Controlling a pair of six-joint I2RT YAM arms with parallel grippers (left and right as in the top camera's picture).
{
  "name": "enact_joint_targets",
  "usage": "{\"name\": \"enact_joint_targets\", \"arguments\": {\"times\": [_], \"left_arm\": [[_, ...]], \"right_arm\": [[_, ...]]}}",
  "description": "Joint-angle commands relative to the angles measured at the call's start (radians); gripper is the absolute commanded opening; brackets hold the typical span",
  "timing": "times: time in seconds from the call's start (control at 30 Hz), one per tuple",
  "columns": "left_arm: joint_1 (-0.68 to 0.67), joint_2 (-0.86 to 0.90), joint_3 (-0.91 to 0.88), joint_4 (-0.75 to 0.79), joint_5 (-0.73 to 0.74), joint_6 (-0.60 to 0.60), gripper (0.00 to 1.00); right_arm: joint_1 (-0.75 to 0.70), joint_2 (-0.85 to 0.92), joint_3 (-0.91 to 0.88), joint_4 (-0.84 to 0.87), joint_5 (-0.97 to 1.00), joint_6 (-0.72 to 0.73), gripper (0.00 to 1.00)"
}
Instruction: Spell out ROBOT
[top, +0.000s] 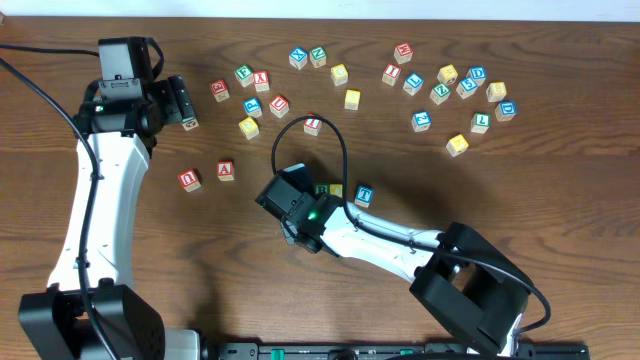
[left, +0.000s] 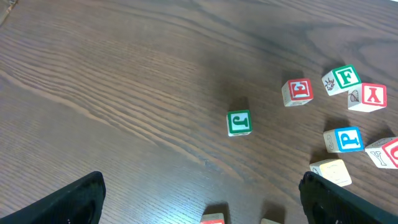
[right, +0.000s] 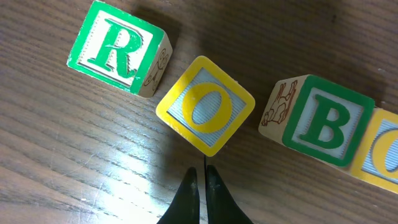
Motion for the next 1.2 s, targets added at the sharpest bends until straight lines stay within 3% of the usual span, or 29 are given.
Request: {"name": "enact_joint_targets", "arguments": {"times": [0.0, 1.17], "left_arm": [[-0.001, -0.005, 0.018, 0.0, -0.002, -0.008, 0.98], [-0.001, -0.005, 0.017, 0.0, -0.002, -0.008, 0.98]], "right_arm": [[-0.005, 0.011, -0.005, 0.001, 0.027, -0.012, 0.01], [-0.015, 0.011, -0.005, -0.017, 0.008, -0.009, 0.01]]}}
